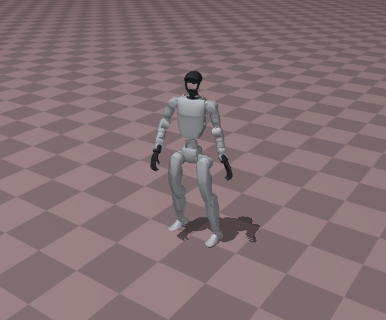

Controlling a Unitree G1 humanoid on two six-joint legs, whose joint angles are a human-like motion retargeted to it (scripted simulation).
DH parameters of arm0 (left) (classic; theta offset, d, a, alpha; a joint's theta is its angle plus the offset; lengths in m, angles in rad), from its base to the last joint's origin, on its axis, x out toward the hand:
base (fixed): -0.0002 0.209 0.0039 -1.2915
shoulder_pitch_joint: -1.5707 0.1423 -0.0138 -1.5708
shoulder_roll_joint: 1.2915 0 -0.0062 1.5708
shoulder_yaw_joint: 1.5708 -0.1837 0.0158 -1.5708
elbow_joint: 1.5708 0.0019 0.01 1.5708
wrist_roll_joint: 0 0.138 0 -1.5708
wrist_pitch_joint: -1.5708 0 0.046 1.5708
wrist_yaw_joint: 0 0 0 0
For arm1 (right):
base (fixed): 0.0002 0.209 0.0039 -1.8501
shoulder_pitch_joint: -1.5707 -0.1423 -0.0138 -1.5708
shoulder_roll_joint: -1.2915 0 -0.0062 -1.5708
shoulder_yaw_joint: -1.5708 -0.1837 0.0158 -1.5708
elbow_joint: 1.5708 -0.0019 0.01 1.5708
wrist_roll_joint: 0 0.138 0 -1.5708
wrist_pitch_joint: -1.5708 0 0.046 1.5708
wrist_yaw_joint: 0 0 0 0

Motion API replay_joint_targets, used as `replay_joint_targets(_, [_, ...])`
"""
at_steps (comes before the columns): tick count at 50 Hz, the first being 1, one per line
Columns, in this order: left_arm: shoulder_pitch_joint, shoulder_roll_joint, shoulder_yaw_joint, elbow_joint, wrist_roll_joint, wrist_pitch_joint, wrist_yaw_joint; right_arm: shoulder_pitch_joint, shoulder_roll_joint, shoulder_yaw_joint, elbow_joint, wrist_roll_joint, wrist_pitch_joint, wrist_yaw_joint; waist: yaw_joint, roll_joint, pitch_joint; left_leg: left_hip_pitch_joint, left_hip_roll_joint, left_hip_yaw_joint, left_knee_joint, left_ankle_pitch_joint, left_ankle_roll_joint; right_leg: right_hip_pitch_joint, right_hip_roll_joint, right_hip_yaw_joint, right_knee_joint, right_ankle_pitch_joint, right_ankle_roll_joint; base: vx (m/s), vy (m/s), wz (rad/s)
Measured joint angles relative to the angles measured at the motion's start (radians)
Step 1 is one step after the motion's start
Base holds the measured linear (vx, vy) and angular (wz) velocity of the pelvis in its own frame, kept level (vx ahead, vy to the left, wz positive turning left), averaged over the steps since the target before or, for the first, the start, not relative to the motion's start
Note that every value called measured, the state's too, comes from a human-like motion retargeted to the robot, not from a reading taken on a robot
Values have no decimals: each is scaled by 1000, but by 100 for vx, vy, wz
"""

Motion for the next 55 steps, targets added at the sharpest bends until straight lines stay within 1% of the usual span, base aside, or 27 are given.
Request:
replay_joint_targets(7, [-2,9,-75,-78,65,-8,-60,-55,-27,34,-114,-11,-4,46,6,-13,27,-16,1,3,9,3,4,-13,2,5,-4,13,4,0,0,0])
replay_joint_targets(12, [6,21,-103,-129,87,-3,-76,-137,-18,81,-144,-4,6,44,31,-24,51,-44,4,7,-13,21,4,-44,8,10,-32,46,10,0,0,0])
replay_joint_targets(15, [7,32,-121,-159,88,-6,-70,-212,10,112,-129,-1,12,25,49,-35,88,-73,6,0,-27,41,2,-69,12,5,-48,69,11,-8,0,10])
replay_joint_targets(18, [0,41,-139,-186,81,-12,-63,-307,53,142,-86,-5,18,-5,68,-43,146,-114,9,-16,-36,64,-2,-105,16,-8,-53,91,10,-14,-2,26])
replay_joint_targets(21, [-13,46,-158,-215,53,-23,-58,-418,99,168,-29,-5,23,-42,85,-45,223,-173,14,-42,-39,91,-7,-159,20,-28,-41,111,5,-19,-2,42])
replay_joint_targets(25, [-30,47,-185,-261,-20,-43,-58,-581,142,194,32,-3,24,-95,104,-35,348,-277,21,-89,-41,134,-18,-259,24,-64,0,130,-7,-24,-3,57])
replay_joint_targets(30, [-35,51,-227,-335,-128,-68,-69,-816,141,218,68,-20,17,-183,120,4,534,-429,31,-157,-62,201,-39,-426,23,-115,81,141,-36,-27,-4,60])
replay_joint_targets(31, [-25,55,-238,-350,-142,-70,-73,-862,138,227,84,-20,15,-205,120,11,549,-478,35,-173,-72,219,-46,-480,24,-126,97,145,-42,-27,-4,56])
replay_joint_targets(32, [-12,53,-241,-362,-123,-71,-84,-906,137,237,101,-20,24,-222,120,17,559,-529,39,-186,-85,245,-55,-536,24,-136,112,154,-46,-28,-3,42])
replay_joint_targets(33, [7,42,-223,-367,-36,-69,-107,-945,141,249,118,-18,53,-231,118,18,559,-582,45,-193,-107,287,-65,-600,25,-143,122,170,-45,-27,-3,35])
replay_joint_targets(34, [28,43,-228,-379,-9,-71,-116,-989,144,267,145,-16,66,-249,115,21,559,-639,49,-206,-114,310,-74,-659,26,-153,133,180,-48,-26,-3,35])
replay_joint_targets(37, [86,68,-281,-425,-37,-84,-112,-1147,164,331,282,-9,80,-322,107,35,559,-814,52,-246,-114,352,-97,-832,22,-185,172,196,-57,-21,-3,43])
replay_joint_targets(41, [144,107,-343,-467,-92,-99,-118,-1335,155,401,468,9,87,-370,116,46,559,-1030,31,-277,-114,402,-101,-1066,-12,-206,249,207,-45,-14,2,43])
replay_joint_targets(43, [161,119,-359,-475,-107,-100,-139,-1418,128,427,534,10,83,-373,120,48,559,-1140,5,-281,-101,416,-101,-1198,-52,-211,329,196,-31,-8,8,76])
replay_joint_targets(45, [173,123,-360,-466,-70,-96,-204,-1469,62,447,551,6,59,-345,112,67,559,-1293,-74,-266,53,348,-101,-1339,-138,-209,477,161,-10,-3,18,131])
replay_joint_targets(47, [167,129,-369,-467,-97,-99,-203,-1546,24,476,588,-20,67,-359,116,88,559,-1390,-96,-280,67,358,-101,-1440,-167,-217,523,157,1,-4,7,107])
replay_joint_targets(52, [154,131,-395,-478,-167,-103,-204,-1691,-88,558,609,-42,65,-349,134,145,559,-1538,-119,-321,4,413,-101,-1628,-221,-242,607,142,9,-2,-2,93])
replay_joint_targets(55, [154,128,-408,-480,-201,-96,-219,-1739,-128,576,608,-47,65,-338,142,176,559,-1569,-122,-342,-36,436,-101,-1674,-240,-258,632,132,9,1,-4,69])
